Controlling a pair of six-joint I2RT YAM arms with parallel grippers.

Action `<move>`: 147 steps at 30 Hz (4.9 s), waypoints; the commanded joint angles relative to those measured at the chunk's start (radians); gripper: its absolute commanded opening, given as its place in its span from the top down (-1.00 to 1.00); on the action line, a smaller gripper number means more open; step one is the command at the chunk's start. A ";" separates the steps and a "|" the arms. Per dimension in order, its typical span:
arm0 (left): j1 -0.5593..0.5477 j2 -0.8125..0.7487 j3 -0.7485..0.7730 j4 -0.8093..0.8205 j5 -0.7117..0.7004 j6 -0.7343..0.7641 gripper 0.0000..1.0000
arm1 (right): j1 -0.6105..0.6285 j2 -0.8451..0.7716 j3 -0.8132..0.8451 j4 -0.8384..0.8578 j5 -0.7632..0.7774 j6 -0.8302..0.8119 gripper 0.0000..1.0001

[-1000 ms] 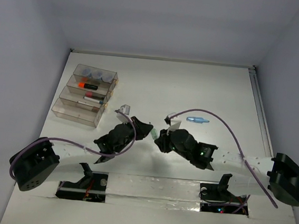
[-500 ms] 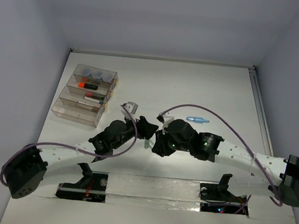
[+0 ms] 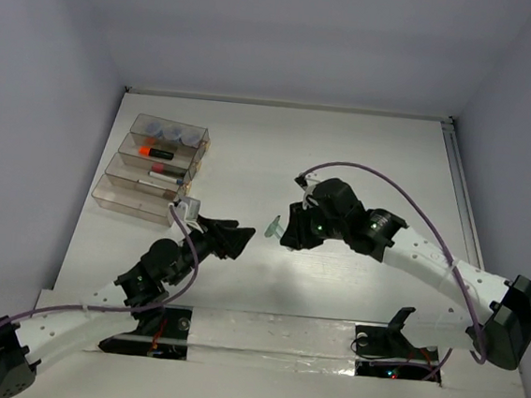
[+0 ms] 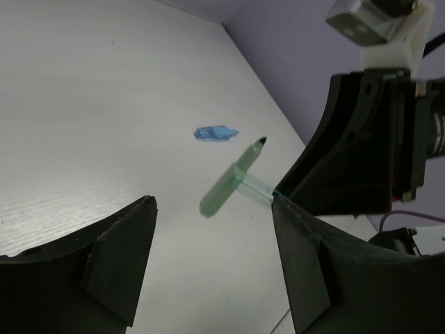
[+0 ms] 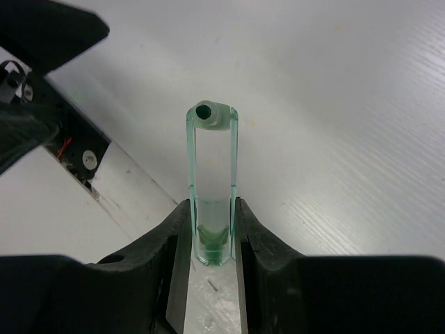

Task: Sort the stationery into containers
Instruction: Close the pen cap on the pen.

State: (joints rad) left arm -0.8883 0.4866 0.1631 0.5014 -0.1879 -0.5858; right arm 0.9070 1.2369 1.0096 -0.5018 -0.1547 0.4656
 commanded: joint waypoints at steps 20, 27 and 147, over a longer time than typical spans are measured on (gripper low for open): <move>-0.070 0.228 0.068 0.255 0.088 0.138 -0.15 | -0.166 0.022 0.245 -0.132 -0.353 0.019 0.88; -0.070 0.263 0.093 0.250 0.036 0.164 -0.12 | -0.166 0.035 0.234 -0.155 -0.394 0.013 0.87; -0.256 0.110 0.228 -0.097 0.059 0.357 1.00 | -0.281 0.047 0.461 -0.431 -0.362 -0.064 0.93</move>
State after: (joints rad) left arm -1.1389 0.6289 0.3611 0.4355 -0.1448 -0.2321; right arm 0.6430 1.3186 1.4139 -0.9134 -0.6739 0.4477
